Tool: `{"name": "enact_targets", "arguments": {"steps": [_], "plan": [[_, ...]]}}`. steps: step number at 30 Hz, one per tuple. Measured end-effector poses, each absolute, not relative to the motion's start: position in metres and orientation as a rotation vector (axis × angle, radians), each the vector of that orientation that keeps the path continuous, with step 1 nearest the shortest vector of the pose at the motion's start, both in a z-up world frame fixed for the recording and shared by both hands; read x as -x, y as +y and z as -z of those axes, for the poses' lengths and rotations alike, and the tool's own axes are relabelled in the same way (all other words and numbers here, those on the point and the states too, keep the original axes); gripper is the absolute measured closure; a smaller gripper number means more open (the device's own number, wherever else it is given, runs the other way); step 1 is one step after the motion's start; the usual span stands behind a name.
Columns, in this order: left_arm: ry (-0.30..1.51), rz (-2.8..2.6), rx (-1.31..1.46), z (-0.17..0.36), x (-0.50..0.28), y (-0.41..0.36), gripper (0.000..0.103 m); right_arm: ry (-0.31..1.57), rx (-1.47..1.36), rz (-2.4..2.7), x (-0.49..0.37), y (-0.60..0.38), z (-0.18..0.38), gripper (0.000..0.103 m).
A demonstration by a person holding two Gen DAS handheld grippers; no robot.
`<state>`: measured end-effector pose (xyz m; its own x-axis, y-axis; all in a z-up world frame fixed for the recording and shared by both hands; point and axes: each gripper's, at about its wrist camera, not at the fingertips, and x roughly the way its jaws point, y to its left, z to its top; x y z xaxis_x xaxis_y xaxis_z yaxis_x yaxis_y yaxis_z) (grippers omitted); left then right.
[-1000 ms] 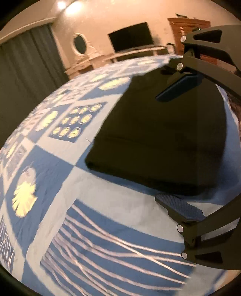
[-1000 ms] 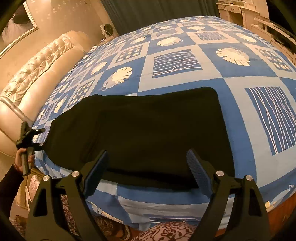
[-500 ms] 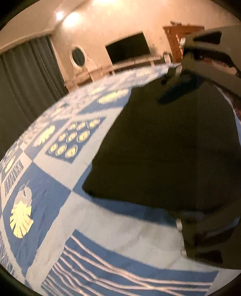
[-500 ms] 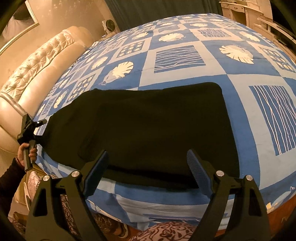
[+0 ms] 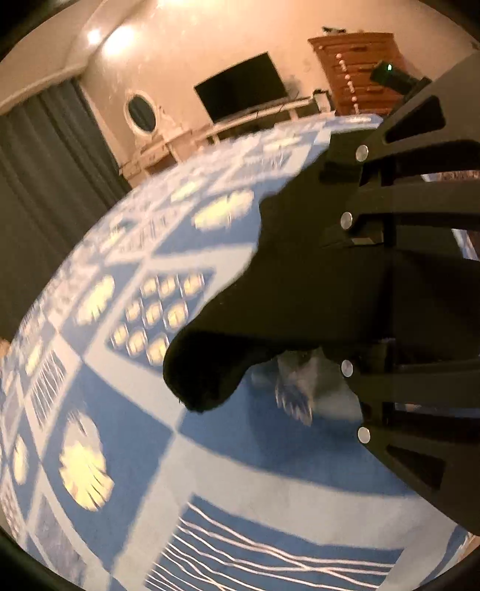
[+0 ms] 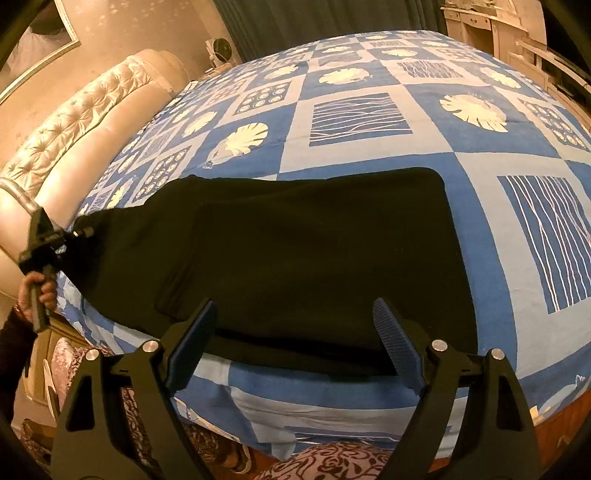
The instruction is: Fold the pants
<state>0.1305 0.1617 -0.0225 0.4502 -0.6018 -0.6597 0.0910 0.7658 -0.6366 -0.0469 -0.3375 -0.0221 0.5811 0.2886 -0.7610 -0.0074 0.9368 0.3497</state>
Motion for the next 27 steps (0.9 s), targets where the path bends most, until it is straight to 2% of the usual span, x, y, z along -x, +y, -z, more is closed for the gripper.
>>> {"name": "enact_targets", "arguments": {"steps": [5, 12, 19, 27], "plan": [[0.973, 0.564, 0.548, -0.016, -0.130, 0.117, 0.073, 0.933, -0.325, -0.181, 0.048, -0.336, 0.020, 0.017], [0.967, 0.680, 0.492, -0.039, -0.130, 0.040, 0.073, 0.935, -0.328, -0.183, 0.048, -0.337, 0.019, 0.017], [1.002, 0.734, 0.424, -0.033, -0.133, -0.034, 0.073, 0.938, -0.331, -0.181, 0.048, -0.337, 0.020, 0.017], [1.087, 0.737, 0.321, 0.001, -0.133, -0.113, 0.072, 0.945, -0.333, -0.185, 0.047, -0.337, 0.021, 0.017]]}}
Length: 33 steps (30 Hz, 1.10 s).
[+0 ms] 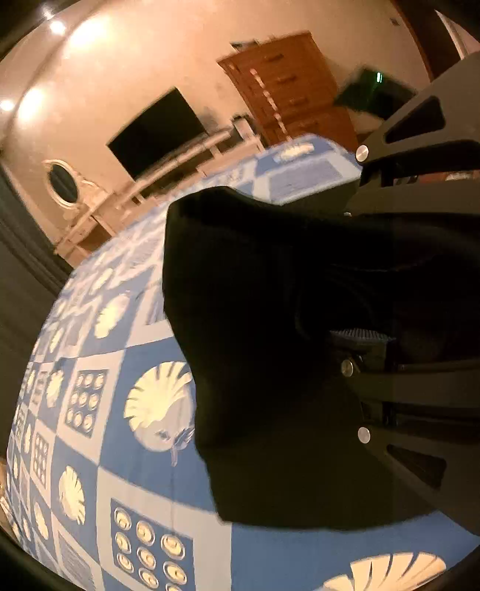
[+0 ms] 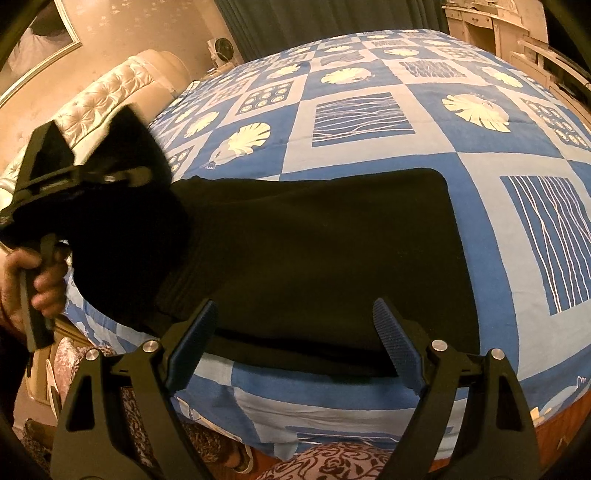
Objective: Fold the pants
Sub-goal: 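Grasp the folded pants edge with the left gripper and lift it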
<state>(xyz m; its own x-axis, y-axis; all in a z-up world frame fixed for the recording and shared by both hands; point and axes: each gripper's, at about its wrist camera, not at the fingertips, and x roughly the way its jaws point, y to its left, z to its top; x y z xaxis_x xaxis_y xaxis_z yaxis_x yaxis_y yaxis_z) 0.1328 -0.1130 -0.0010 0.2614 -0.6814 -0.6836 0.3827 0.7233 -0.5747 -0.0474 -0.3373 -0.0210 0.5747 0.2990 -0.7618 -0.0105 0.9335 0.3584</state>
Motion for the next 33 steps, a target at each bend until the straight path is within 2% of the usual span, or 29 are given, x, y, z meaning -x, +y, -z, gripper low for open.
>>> {"name": "enact_targets", "arguments": {"steps": [6, 8, 10, 15, 19, 21, 23, 26, 33], "plan": [[1.136, 0.662, 0.132, 0.036, -0.124, -0.162, 0.069, 0.950, -0.347, -0.182, 0.047, -0.340, 0.023, 0.017], [1.136, 0.643, 0.112, 0.042, -0.122, -0.169, 0.064, 0.951, -0.356, -0.181, 0.047, -0.342, 0.023, 0.017], [1.131, 0.645, 0.134, 0.040, -0.121, -0.172, 0.051, 0.949, -0.360, -0.179, 0.047, -0.343, 0.023, 0.017], [1.149, 0.721, 0.286, 0.027, -0.116, -0.174, 0.044, 0.945, -0.403, -0.182, 0.048, -0.350, 0.023, 0.017], [1.125, 0.779, 0.368, 0.005, -0.099, -0.167, 0.031, 0.941, -0.495, -0.195, 0.048, -0.362, 0.024, 0.017], [1.080, 0.806, 0.411, -0.010, -0.087, -0.154, 0.029, 0.946, -0.563, -0.220, 0.047, -0.369, 0.026, 0.017], [1.039, 0.792, 0.428, -0.019, -0.081, -0.137, 0.024, 0.957, -0.634, -0.261, 0.044, -0.372, 0.029, 0.017], [0.975, 0.688, 0.445, -0.023, -0.073, -0.094, 0.019, 0.983, -0.738, -0.326, 0.036, -0.372, 0.034, 0.011], [1.001, 0.369, 0.554, 0.021, -0.073, 0.014, 0.019, 1.072, -0.833, -0.379, -0.003, -0.340, 0.050, 0.011]]}}
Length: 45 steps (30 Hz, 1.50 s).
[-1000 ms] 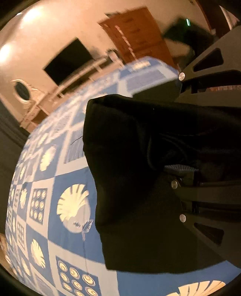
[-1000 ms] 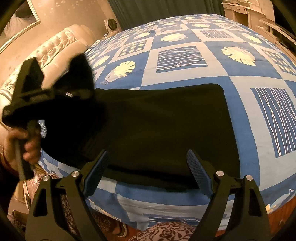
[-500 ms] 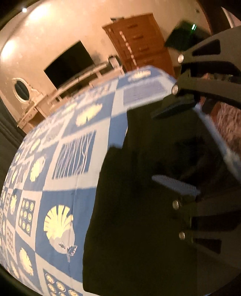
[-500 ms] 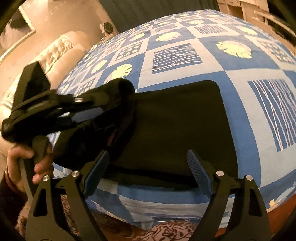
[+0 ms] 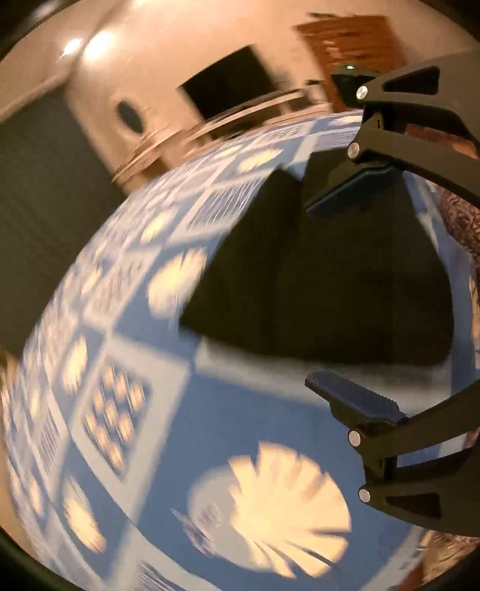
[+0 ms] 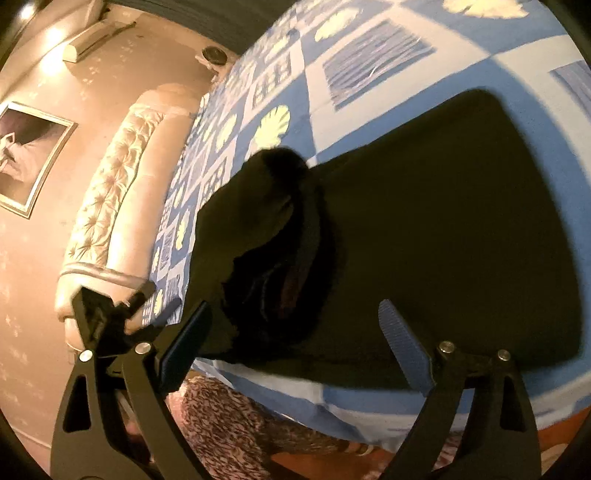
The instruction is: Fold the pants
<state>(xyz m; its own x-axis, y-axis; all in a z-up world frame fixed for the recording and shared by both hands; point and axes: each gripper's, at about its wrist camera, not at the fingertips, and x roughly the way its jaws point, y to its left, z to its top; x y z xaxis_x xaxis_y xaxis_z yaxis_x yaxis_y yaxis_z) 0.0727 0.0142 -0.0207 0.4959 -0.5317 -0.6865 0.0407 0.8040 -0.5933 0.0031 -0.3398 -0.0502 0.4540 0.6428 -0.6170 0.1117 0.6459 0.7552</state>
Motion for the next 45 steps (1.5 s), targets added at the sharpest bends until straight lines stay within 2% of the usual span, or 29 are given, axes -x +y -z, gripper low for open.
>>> {"name": "enact_targets", "arguments": {"steps": [9, 10, 11, 12, 15, 27, 37, 45], "plan": [[1.073, 0.290, 0.654, 0.057, -0.072, 0.050, 0.019, 1.118, -0.702, -0.363, -0.032, -0.287, 0.045, 0.013], [1.080, 0.296, 0.659, 0.059, -0.072, 0.050, 0.019, 1.125, -0.687, -0.366, -0.035, -0.285, 0.045, 0.030], [1.087, 0.302, 0.662, 0.059, -0.072, 0.047, 0.019, 1.143, -0.666, -0.371, -0.038, -0.281, 0.047, 0.063], [1.095, 0.310, 0.667, 0.060, -0.071, 0.045, 0.019, 1.151, -0.654, -0.373, -0.039, -0.279, 0.048, 0.082], [1.106, 0.322, 0.670, 0.060, -0.068, 0.042, 0.019, 1.109, -0.670, -0.383, -0.032, -0.286, 0.039, 0.086], [1.084, 0.397, 0.638, 0.054, -0.063, 0.023, 0.019, 0.942, -0.551, -0.256, 0.017, -0.366, -0.015, 0.088], [1.127, 0.519, 0.608, 0.062, -0.054, -0.022, 0.019, 1.017, -0.631, -0.146, 0.029, -0.427, 0.040, 0.088], [1.155, 0.559, 0.629, 0.069, -0.051, -0.034, 0.019, 1.019, -0.705, -0.155, 0.033, -0.445, 0.050, 0.086]]}}
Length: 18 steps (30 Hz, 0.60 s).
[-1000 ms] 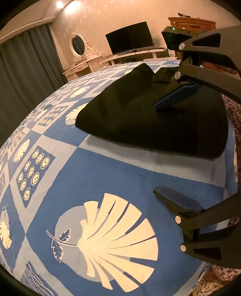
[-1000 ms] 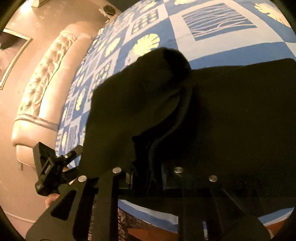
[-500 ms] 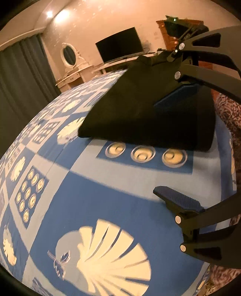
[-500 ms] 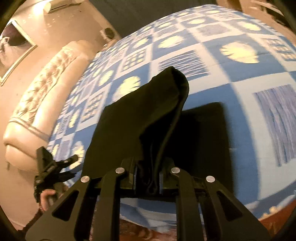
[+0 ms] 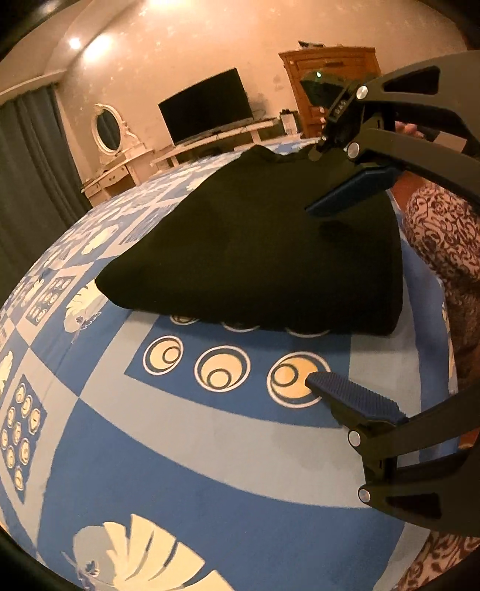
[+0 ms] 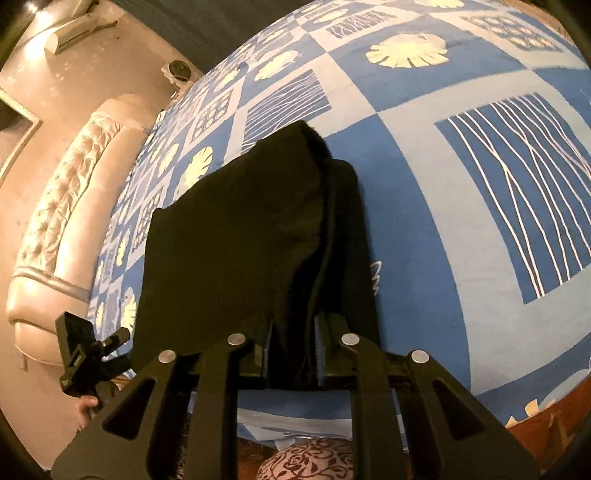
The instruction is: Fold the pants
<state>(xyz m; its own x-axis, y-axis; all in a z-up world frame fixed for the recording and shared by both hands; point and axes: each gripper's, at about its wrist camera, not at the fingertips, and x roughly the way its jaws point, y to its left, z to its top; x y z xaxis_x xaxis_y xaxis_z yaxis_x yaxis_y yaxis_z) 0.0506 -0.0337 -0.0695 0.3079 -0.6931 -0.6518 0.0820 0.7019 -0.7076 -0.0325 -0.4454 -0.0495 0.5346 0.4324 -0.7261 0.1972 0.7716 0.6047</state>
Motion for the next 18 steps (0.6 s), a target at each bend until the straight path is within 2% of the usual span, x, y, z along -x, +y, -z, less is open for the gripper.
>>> {"name": "enact_targets", "arguments": {"steps": [2, 3, 4, 5, 6, 8, 9, 13, 18], "plan": [[1.167, 0.569, 0.668, 0.072, -0.052, -0.032, 0.019, 1.007, -0.720, -0.118, 0.037, -0.456, 0.048, 0.084], [1.168, 0.569, 0.676, 0.072, -0.051, -0.031, 0.019, 1.002, -0.715, -0.095, 0.040, -0.461, 0.046, 0.077], [1.169, 0.571, 0.681, 0.073, -0.052, -0.030, 0.019, 1.003, -0.692, -0.046, 0.044, -0.466, 0.043, 0.069], [1.170, 0.574, 0.683, 0.072, -0.050, -0.030, 0.019, 0.999, -0.677, -0.020, 0.047, -0.470, 0.041, 0.052], [1.172, 0.578, 0.683, 0.073, -0.051, -0.030, 0.019, 0.989, -0.670, -0.005, 0.051, -0.472, 0.039, 0.048], [1.169, 0.584, 0.697, 0.073, -0.052, -0.029, 0.019, 0.961, -0.753, -0.034, 0.059, -0.480, 0.043, 0.027], [1.166, 0.586, 0.708, 0.074, -0.051, -0.028, 0.019, 0.954, -0.828, -0.067, 0.061, -0.483, 0.049, 0.022], [1.167, 0.614, 0.771, 0.076, -0.049, -0.026, 0.019, 0.971, -1.015, -0.175, 0.059, -0.488, 0.076, 0.021], [1.170, 0.660, 0.858, 0.082, -0.049, -0.021, 0.019, 0.998, -1.102, -0.279, 0.056, -0.475, 0.101, 0.014]]}}
